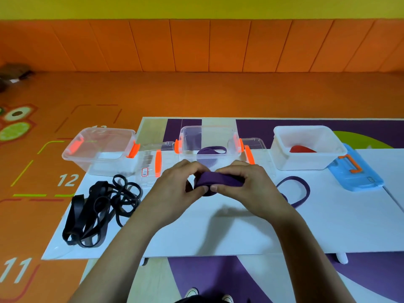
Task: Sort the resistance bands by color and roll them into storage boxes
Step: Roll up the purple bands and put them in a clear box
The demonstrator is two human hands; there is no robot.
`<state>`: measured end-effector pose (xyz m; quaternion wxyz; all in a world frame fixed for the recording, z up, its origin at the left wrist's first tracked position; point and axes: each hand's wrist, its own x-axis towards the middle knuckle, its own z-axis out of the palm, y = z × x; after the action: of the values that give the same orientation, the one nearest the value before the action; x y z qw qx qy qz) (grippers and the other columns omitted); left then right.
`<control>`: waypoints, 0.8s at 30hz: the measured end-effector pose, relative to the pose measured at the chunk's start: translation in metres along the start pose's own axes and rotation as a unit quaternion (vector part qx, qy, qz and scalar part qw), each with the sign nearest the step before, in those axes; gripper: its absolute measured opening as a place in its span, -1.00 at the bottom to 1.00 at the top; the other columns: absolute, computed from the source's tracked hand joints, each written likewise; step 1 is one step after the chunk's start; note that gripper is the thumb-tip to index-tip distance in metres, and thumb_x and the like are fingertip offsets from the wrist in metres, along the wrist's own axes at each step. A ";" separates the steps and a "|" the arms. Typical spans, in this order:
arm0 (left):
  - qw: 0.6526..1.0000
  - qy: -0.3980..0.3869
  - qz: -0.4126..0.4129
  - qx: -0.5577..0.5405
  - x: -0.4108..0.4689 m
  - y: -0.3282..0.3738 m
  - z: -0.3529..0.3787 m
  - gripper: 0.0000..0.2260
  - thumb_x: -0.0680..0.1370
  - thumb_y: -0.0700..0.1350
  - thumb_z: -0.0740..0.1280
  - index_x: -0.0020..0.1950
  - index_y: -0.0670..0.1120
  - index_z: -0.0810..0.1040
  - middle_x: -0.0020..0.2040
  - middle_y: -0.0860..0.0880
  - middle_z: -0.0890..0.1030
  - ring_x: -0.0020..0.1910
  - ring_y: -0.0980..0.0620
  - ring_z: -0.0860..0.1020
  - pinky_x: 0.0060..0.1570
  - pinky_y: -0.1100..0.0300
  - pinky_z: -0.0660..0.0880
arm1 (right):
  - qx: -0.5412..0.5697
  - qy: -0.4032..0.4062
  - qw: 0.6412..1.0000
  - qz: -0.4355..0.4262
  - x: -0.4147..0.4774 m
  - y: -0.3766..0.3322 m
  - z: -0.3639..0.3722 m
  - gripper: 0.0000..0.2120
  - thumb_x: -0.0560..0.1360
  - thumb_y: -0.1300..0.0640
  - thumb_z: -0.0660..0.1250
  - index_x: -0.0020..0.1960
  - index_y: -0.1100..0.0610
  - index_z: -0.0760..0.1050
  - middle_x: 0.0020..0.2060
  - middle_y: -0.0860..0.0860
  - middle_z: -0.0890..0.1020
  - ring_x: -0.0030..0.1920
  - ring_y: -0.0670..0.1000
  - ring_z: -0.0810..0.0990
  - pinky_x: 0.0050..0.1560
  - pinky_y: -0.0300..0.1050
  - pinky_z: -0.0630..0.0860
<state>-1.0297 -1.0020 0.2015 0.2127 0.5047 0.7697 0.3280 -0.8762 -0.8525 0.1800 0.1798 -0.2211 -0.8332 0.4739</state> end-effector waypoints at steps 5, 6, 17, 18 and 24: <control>0.997 0.003 0.027 -0.066 -0.001 0.000 -0.004 -0.85 0.63 -0.10 0.37 0.18 0.07 0.52 0.11 0.14 0.53 -0.15 0.05 0.65 -0.08 0.15 0.56 | 0.074 0.056 0.996 -0.014 0.000 -0.007 0.000 -0.77 0.40 0.08 0.60 0.04 -0.05 0.72 -0.05 -0.10 0.58 -0.04 -0.10 0.58 -0.10 -0.36 0.45; 0.996 0.009 0.031 -0.084 -0.002 0.000 -0.002 -0.84 0.64 -0.11 0.36 0.19 0.06 0.50 0.10 0.11 0.56 -0.13 0.06 0.67 -0.06 0.16 0.57 | 0.090 0.070 0.993 -0.014 0.001 -0.006 0.001 -0.78 0.40 0.08 0.60 0.03 -0.07 0.72 0.00 -0.08 0.58 -0.02 -0.09 0.59 -0.08 -0.34 0.46; 0.875 0.037 -0.006 -0.483 0.005 -0.001 0.016 -0.76 0.61 -0.30 0.34 0.28 -0.26 0.46 0.21 -0.16 0.61 0.04 -0.29 0.69 0.14 -0.06 0.62 | 0.216 0.084 0.973 -0.020 -0.002 -0.002 0.005 -0.83 0.51 0.29 0.47 0.06 0.10 0.68 -0.23 -0.19 0.70 -0.21 -0.18 0.62 -0.06 -0.34 0.50; 0.864 0.027 -0.011 -0.503 0.005 -0.001 0.019 -0.75 0.60 -0.29 0.35 0.27 -0.26 0.46 0.21 -0.18 0.61 0.05 -0.30 0.69 0.14 -0.07 0.62 | 0.219 0.087 0.971 -0.021 -0.002 -0.003 0.006 -0.82 0.51 0.30 0.46 0.06 0.11 0.68 -0.24 -0.19 0.70 -0.21 -0.19 0.63 -0.07 -0.35 0.51; 0.949 0.000 -0.074 -0.306 0.002 -0.009 0.010 -0.77 0.60 -0.24 0.40 0.24 -0.08 0.51 0.22 -0.07 0.60 -0.10 -0.10 0.72 -0.06 0.01 0.68 | 0.136 0.054 0.989 0.014 -0.006 0.004 0.004 -0.84 0.50 0.17 0.52 0.06 0.01 0.72 -0.19 -0.16 0.69 -0.22 -0.14 0.59 -0.16 -0.18 0.57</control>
<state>-1.0298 -0.9996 0.1877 0.3805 0.3567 0.6681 0.5307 -0.8727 -0.8567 0.1745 0.2459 -0.2315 -0.7469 0.5727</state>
